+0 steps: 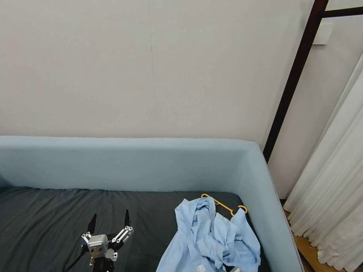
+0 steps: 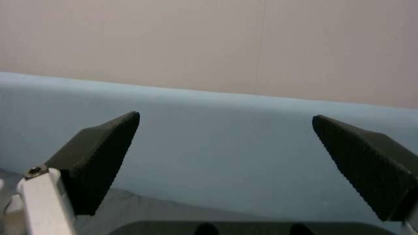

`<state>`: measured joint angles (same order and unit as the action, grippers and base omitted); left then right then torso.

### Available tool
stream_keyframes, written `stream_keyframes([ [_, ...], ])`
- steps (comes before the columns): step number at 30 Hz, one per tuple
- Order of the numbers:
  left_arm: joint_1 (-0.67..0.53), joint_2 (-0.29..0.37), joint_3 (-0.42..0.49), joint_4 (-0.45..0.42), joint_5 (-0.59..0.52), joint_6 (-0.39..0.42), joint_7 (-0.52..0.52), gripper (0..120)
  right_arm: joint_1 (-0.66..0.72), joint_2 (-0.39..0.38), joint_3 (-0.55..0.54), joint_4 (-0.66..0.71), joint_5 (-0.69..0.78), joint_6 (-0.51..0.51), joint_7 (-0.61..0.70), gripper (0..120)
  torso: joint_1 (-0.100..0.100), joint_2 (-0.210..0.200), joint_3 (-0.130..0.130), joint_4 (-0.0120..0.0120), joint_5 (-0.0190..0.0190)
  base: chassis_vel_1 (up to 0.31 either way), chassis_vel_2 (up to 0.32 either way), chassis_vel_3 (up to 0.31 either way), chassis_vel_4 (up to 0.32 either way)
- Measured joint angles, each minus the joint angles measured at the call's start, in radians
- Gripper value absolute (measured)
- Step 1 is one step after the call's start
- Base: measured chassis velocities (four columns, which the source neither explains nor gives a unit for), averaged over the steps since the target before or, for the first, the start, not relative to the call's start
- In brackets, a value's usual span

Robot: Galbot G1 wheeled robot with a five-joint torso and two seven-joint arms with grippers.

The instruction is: Pick up the clothes from the sofa and hang them on the clothes hanger.

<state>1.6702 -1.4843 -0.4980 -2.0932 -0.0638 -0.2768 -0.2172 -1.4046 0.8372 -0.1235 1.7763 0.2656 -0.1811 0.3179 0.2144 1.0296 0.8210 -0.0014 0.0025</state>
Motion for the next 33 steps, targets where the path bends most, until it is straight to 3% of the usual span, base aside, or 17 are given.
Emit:
stream_keyframes([
  [5,-0.001,0.0,0.0,-0.006,0.0,0.006,0.001,100,-0.013,0.013,-0.009,0.024,0.038,-0.003,0.002,5,0.0,0.0,0.0,0.0001,0.0,0.0,0.0,0.0,0.0],
  [8,0.0,0.0,-0.001,-0.013,0.0,0.01,0.001,100,-0.031,0.012,-0.011,0.081,0.084,-0.01,-0.017,20,0.0,0.0,0.0,0.0001,0.0002,0.0,0.0,0.0,0.0],
  [10,0.001,0.0,-0.002,-0.014,0.0,0.011,0.001,100,-0.039,0.007,-0.011,0.104,0.097,-0.013,-0.028,23,0.0,0.0,0.0,0.0001,0.0001,0.0,0.0,0.0,0.0],
  [13,0.001,0.0,-0.002,-0.011,-0.001,0.01,0.001,100,-0.07,-0.014,0.003,0.188,0.148,-0.026,-0.045,38,0.0,0.0,0.0,0.0,0.0001,0.0,0.0,0.0,0.0],
  [20,-0.006,-0.001,0.0,-0.002,-0.001,0.009,0.001,100,-0.111,-0.055,0.064,0.304,0.216,-0.039,-0.055,60,0.0,0.0,0.0,-0.0001,0.0,0.0,0.0,0.0,0.0],
  [26,-0.015,-0.004,0.005,0.0,-0.001,0.011,0.002,100,-0.074,-0.043,0.106,0.373,0.397,-0.102,0.139,80,0.0,0.0,0.0,-0.0001,0.0,0.0,0.0,0.0,0.0],
  [30,-0.019,-0.006,0.007,-0.001,0.0,0.015,0.003,100,-0.003,-0.009,0.116,0.348,0.604,-0.192,0.284,98,0.0,0.0,0.0,0.0002,0.0002,0.0,0.0,0.0,0.0],
  [33,-0.019,-0.006,0.006,-0.002,0.0,0.016,0.003,100,0.02,0.002,0.116,0.327,0.67,-0.204,0.299,100,0.0,0.0,0.0,0.0,0.0001,0.0,0.0,0.0,0.0],
])
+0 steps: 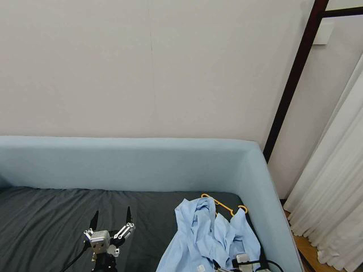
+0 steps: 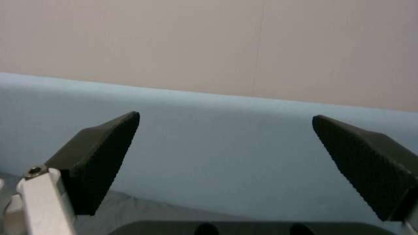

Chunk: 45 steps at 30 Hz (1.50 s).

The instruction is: Pick up the clothes from the sofa and hang them on the clothes hanger.

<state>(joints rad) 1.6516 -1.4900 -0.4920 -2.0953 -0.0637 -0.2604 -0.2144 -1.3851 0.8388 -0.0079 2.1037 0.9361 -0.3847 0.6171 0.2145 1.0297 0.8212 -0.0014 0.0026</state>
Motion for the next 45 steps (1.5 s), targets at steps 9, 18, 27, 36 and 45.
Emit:
stream_keyframes([
  [9,0.005,0.004,-0.007,0.004,-0.002,-0.001,0.0,100,0.084,0.065,-0.016,-0.08,0.106,-0.027,0.024,100,0.0,0.0,0.0,0.0001,0.0,0.0,0.0,0.0,0.0],
  [18,-0.007,0.005,-0.007,0.018,-0.004,-0.002,-0.001,100,0.101,0.072,-0.015,-0.126,0.1,-0.036,0.033,93,0.0,0.0,0.0,0.0,-0.0001,0.0,0.0,0.0,0.0],
  [27,-0.023,-0.002,-0.002,0.031,-0.003,0.0,-0.001,100,0.115,0.096,-0.027,-0.157,0.11,-0.036,0.023,58,0.0,0.0,0.0,0.0,0.0,0.0,0.0,0.0,0.0],
  [36,-0.02,0.0,-0.006,0.034,-0.003,-0.002,-0.002,100,0.121,0.09,-0.036,-0.162,0.096,-0.033,-0.002,25,0.0,0.0,0.0,0.0,0.0,0.0,0.0,0.0,0.0],
  [45,-0.021,0.003,-0.007,0.033,-0.004,-0.003,-0.004,100,0.111,0.072,-0.037,-0.165,-0.005,0.009,-0.039,0,0.0,0.0,0.0,0.0,0.0,0.0,0.0,0.0,0.0],
])
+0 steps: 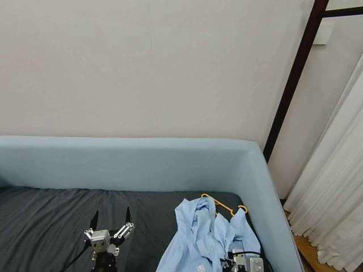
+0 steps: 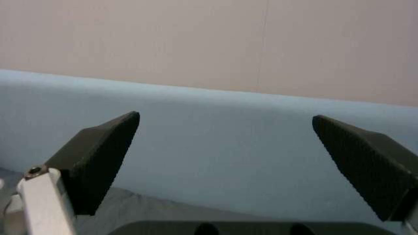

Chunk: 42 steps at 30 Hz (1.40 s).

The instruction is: Pick up the clothes from the sofa and hang them on the clothes hanger.

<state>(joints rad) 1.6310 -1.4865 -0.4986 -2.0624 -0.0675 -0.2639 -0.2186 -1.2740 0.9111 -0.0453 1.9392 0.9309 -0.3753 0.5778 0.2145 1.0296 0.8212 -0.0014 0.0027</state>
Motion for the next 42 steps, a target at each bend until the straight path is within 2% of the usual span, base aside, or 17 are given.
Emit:
stream_keyframes([
  [4,-0.003,0.008,0.001,0.006,-0.003,0.0,-0.001,100,-0.007,-0.029,0.043,0.025,-0.153,0.128,-0.135,0,0.0,0.0,0.0,-0.0001,0.0,0.0,0.0,0.0,0.0],
  [11,-0.028,0.056,0.01,0.057,-0.056,0.008,0.002,100,0.03,-0.104,0.135,0.118,-0.193,0.214,-0.307,0,0.0,0.0,0.0,0.0001,-0.0001,0.0,0.0,0.0,0.0],
  [16,-0.038,0.107,0.021,0.096,-0.089,0.003,0.02,100,0.066,-0.227,0.228,0.153,-0.257,0.324,-0.544,0,0.0,0.0,0.0,-0.0001,-0.0001,0.0,0.0,0.0,0.0],
  [17,-0.038,0.107,0.021,0.096,-0.089,0.003,0.02,100,0.066,-0.227,0.228,0.153,-0.257,0.324,-0.544,0,0.0,0.0,0.0,-0.0001,-0.0001,0.0,0.0,0.0,0.0],
  [21,-0.049,0.13,0.033,0.13,-0.11,-0.028,0.052,100,0.122,-0.294,0.279,0.146,-0.329,0.408,-0.704,0,0.0,0.0,0.0,0.0001,0.0001,0.0,0.0,0.0,0.0],
  [29,-0.07,0.148,0.045,0.164,-0.157,-0.057,0.104,100,0.157,-0.323,0.303,0.144,-0.363,0.437,-0.742,0,0.0,0.0,0.0,0.0001,0.0,0.0,0.0,0.0,0.0],
  [36,-0.152,0.217,0.071,0.291,-0.276,-0.139,0.244,100,0.179,-0.41,0.389,0.115,-0.456,0.529,-0.807,0,0.0,0.0,0.0,0.0,0.0,0.0,0.0,0.0,0.0],
  [42,-0.21,0.258,0.09,0.357,-0.387,-0.162,0.334,100,0.201,-0.422,0.432,0.089,-0.527,0.584,-0.825,0,0.0,0.0,0.0,0.0,0.0,0.0,0.0,0.0,0.0],
])
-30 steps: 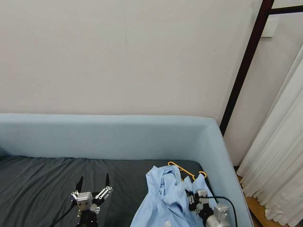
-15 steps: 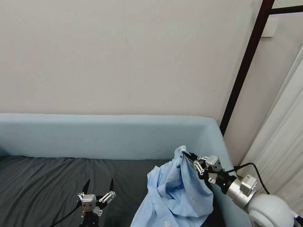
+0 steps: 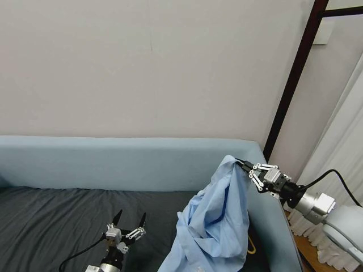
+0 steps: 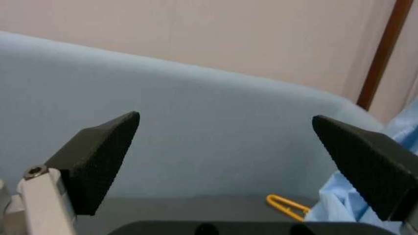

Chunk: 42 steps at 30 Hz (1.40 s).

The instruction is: Pick up the clothes from the sofa and hang them on the clothes hanger.

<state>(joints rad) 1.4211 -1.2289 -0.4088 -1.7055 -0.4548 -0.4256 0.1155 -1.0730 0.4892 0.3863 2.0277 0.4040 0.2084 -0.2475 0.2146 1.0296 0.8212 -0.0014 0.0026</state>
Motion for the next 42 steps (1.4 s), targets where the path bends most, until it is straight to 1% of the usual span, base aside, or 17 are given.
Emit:
stream_keyframes([
  [3,-0.033,0.033,0.012,0.018,-0.079,-0.003,0.056,100,0.012,-0.017,0.009,0.001,0.007,0.008,0.002,0,0.0,0.0,0.0,0.0,-0.0001,0.0,0.0,0.0,0.0],
  [5,-0.078,0.082,0.027,0.025,-0.151,0.018,0.119,100,0.021,-0.043,0.014,0.015,0.04,0.008,0.008,0,0.0,0.0,0.0,0.0,-0.0001,0.0,0.0,0.0,0.0],
  [6,-0.099,0.11,0.042,0.027,-0.162,0.056,0.124,100,0.019,-0.05,0.014,0.02,0.045,0.008,0.007,0,0.0,0.0,0.0,0.0,-0.0002,0.0,0.0,0.0,0.0],
  [8,-0.131,0.168,0.094,0.021,-0.175,0.168,0.059,100,0.011,-0.048,0.002,0.02,0.043,0.006,0.006,0,0.0,0.0,0.0,0.0,-0.0002,0.0,0.0,0.0,0.0],
  [9,-0.131,0.168,0.094,0.021,-0.175,0.168,0.059,100,0.011,-0.048,0.002,0.02,0.043,0.006,0.006,0,0.0,0.0,0.0,0.0,-0.0002,0.0,0.0,0.0,0.0],
  [12,-0.179,0.247,0.165,-0.017,-0.26,0.328,0.02,100,0.01,-0.03,-0.022,0.015,0.038,0.004,0.005,0,0.0,0.0,0.0,0.0,0.0002,0.0,0.0,0.0,0.0],
  [13,-0.2,0.275,0.191,-0.025,-0.294,0.387,0.02,100,0.013,-0.026,-0.031,0.012,0.038,0.003,0.004,0,0.0,0.0,0.0,-0.0001,0.0003,0.0,0.0,0.0,0.0],
  [16,-0.227,0.3,0.22,-0.025,-0.331,0.442,0.024,100,0.017,-0.025,-0.039,0.009,0.038,0.002,0.004,0,0.0,0.0,0.0,-0.0001,0.0001,0.0,0.0,0.0,0.0],
  [17,-0.286,0.329,0.281,0.009,-0.4,0.517,0.052,100,0.025,-0.024,-0.053,0.002,0.038,0.001,0.004,0,0.0,0.0,0.0,0.0,0.0002,0.0,0.0,0.0,0.0],
  [18,-0.319,0.331,0.31,0.034,-0.441,0.55,0.071,100,0.026,-0.024,-0.056,-0.001,0.038,0.001,0.003,0,0.0,0.0,0.0,0.0002,-0.0001,0.0,0.0,0.0,0.0],
  [19,-0.319,0.331,0.31,0.034,-0.441,0.55,0.071,100,0.026,-0.024,-0.056,-0.001,0.038,0.001,0.003,0,0.0,0.0,0.0,0.0002,-0.0001,0.0,0.0,0.0,0.0],
  [23,-0.439,0.271,0.395,0.182,-0.523,0.621,0.207,100,0.027,-0.023,-0.06,-0.016,0.043,0.002,0.002,0,0.0,0.0,0.0,-0.0001,-0.0001,0.0,0.0,0.0,0.0],
  [25,-0.452,0.256,0.405,0.205,-0.526,0.627,0.231,100,0.027,-0.024,-0.06,-0.016,0.043,0.002,0.002,0,0.0,0.0,0.0,-0.0002,-0.0002,0.0,0.0,0.0,0.0],
  [28,-0.506,0.169,0.456,0.329,-0.519,0.65,0.305,100,0.025,-0.032,-0.053,-0.018,0.05,0.003,0.002,0,0.0,0.0,0.0,-0.0002,0.0,0.0,0.0,0.0,0.0],
  [29,-0.533,0.111,0.485,0.407,-0.504,0.65,0.316,100,0.019,-0.043,-0.041,-0.017,0.056,0.003,0.003,0,0.0,0.0,0.0,0.0001,0.0003,0.0,0.0,0.0,0.0],
  [35,-0.549,0.032,0.49,0.498,-0.472,0.643,0.316,100,0.011,-0.061,-0.021,-0.003,0.073,0.003,0.006,0,0.0,0.0,0.0,-0.0001,0.0001,0.0,0.0,0.0,0.0],
  [42,-0.542,0.009,0.482,0.541,-0.447,0.636,0.322,100,0.007,-0.074,-0.017,0.003,0.08,0.001,0.008,0,0.0,0.0,0.0,0.0001,0.0001,0.0,0.0,0.0,0.0],
])
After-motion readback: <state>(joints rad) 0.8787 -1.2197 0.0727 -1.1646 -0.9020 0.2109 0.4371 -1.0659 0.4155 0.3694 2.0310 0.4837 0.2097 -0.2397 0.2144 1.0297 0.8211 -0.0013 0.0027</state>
